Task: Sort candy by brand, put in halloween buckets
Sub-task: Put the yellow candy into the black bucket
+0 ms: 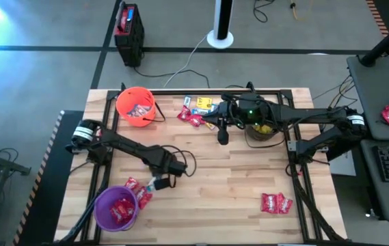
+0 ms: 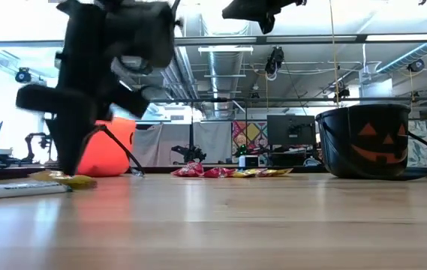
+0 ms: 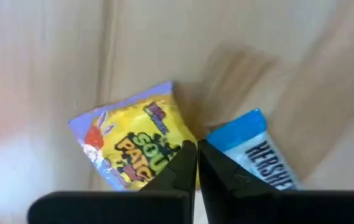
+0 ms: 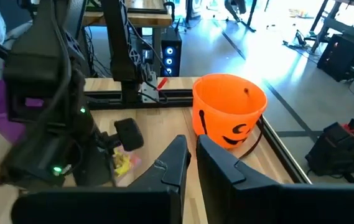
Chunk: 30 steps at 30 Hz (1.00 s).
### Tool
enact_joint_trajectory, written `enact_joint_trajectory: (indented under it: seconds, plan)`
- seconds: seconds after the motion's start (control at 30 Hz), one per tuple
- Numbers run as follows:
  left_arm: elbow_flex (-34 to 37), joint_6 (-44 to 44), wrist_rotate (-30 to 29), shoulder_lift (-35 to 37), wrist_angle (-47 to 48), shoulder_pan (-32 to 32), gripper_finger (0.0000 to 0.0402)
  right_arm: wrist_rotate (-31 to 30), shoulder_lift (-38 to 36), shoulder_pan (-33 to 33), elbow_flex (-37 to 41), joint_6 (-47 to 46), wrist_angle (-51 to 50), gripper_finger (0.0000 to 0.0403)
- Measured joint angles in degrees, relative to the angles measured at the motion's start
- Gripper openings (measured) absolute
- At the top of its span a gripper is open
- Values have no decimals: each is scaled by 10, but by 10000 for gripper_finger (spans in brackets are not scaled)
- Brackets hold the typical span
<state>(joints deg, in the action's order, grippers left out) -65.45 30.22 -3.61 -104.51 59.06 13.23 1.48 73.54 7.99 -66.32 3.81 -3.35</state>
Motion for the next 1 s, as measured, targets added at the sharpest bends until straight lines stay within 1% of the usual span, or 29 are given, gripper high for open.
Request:
enact_joint_trajectory:
  seconds: [0.03,0.2,0.27,0.4,0.53,0.63,0.73,0.9,1.0]
  plan:
    - [-12,-14,-10,3,4,0,0,0,0,0,0,0,-3,27]
    - [-50,-63,-116,36,65,8,0,-1,1,0,0,-20,-44,27]
    - [-52,-72,-138,65,74,9,0,-2,7,-2,1,-31,-56,27]
    - [-41,-92,-173,151,67,11,0,-2,33,-18,14,-36,-44,27]
    - [-32,-106,-237,247,60,25,0,-1,80,-39,27,-43,-1,27]
    - [-24,-107,-283,321,54,42,0,-2,128,-55,30,-27,43,27]
    - [-3,-126,-299,390,15,60,0,-1,181,-67,20,-17,84,27]
    - [50,-170,-304,486,-63,78,0,-1,270,-66,-27,-23,133,29]
    - [81,-199,-304,531,-87,82,0,-1,321,-71,-68,4,131,40]
